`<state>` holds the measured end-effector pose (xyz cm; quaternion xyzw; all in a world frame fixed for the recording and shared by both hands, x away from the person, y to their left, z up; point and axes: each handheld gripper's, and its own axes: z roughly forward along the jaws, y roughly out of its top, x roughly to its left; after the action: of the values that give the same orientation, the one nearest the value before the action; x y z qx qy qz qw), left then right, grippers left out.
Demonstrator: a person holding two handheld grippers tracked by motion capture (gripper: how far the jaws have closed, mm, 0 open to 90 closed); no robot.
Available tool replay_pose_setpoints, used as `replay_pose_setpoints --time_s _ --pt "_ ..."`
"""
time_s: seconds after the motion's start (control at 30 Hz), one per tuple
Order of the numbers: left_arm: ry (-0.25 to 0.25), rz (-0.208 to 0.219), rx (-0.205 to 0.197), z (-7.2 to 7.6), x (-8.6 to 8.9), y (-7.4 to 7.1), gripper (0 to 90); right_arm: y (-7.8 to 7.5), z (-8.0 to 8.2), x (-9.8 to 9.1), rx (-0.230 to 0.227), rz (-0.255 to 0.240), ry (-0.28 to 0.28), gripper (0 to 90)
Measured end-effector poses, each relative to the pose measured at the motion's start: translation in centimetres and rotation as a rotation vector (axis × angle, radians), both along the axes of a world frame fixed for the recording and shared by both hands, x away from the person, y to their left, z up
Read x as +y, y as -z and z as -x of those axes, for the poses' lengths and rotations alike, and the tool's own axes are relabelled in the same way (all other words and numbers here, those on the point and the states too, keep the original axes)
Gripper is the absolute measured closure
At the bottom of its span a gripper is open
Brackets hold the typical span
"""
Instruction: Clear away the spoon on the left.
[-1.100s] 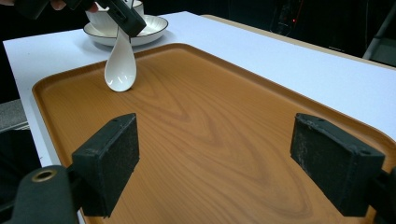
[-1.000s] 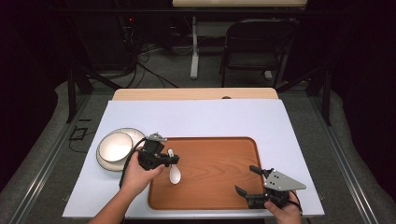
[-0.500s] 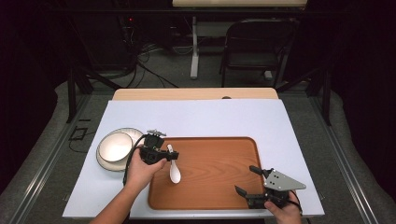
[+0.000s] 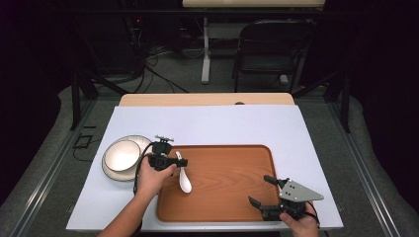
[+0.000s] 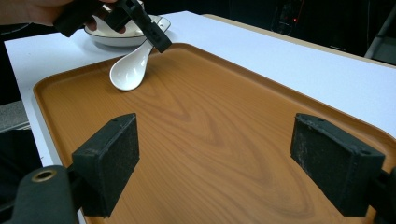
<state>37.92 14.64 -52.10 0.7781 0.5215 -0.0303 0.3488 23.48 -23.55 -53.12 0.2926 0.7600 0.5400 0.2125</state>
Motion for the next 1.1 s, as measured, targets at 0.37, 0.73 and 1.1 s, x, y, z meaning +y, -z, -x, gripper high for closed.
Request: replay_pose_setpoints --time_s 0.37,0.73,1.1 --pt "-0.036 -0.009 0.027 -0.7 0.0 1.3 72.3 0.0 0.0 -0.1 -0.003 0.003 0.000 15.4" --pt "-0.058 -0.002 0.040 -0.8 0.1 1.7 69.2 0.0 -0.1 0.0 -0.005 0.007 -0.007 15.4" --pt "-0.074 -0.017 0.025 -0.6 0.2 1.8 54.8 0.0 -0.1 0.0 -0.004 0.004 -0.004 15.4"
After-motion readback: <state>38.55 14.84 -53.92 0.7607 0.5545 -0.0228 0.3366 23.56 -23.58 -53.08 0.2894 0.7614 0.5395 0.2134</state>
